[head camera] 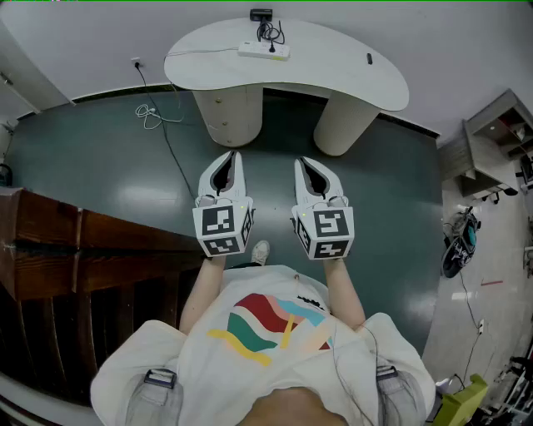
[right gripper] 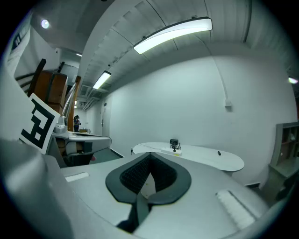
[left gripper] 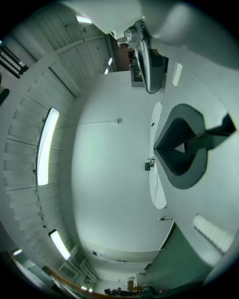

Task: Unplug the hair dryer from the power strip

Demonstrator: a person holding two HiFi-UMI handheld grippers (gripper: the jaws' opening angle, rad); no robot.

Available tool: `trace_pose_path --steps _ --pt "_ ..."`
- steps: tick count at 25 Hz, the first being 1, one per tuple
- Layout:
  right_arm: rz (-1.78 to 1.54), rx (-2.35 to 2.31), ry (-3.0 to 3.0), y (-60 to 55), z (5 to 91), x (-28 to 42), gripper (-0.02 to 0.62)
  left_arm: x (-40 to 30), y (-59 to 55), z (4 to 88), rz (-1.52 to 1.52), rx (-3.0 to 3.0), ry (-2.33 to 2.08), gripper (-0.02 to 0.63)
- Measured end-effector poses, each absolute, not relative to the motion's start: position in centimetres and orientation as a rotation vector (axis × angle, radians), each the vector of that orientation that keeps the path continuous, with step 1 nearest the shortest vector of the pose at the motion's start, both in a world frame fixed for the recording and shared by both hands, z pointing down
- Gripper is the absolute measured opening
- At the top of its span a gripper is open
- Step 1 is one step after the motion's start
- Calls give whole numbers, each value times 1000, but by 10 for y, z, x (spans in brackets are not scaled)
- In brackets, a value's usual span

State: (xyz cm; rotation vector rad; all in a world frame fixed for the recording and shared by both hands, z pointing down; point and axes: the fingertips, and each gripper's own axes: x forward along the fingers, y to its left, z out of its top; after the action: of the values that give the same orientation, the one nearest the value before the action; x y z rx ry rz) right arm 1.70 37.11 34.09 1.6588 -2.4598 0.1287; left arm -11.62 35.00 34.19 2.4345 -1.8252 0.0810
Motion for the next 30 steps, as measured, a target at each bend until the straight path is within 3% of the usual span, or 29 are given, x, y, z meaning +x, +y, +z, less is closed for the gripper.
trace_pose_path --steps 4,12,19,30 --pt "117 1667 -2459 366 339 19 14 -87 327 325 164 2644 -1761 -2" --pt "112 1728 -2445 356 330 24 14 -79 318 314 31 2609 -1726 -2" --pt "240 1775 -2466 344 341 28 14 -100 328 332 -15 2525 -1736 -2" --pt "135 1731 -2479 326 331 -13 14 -137 306 306 -139 2616 -1756 -3"
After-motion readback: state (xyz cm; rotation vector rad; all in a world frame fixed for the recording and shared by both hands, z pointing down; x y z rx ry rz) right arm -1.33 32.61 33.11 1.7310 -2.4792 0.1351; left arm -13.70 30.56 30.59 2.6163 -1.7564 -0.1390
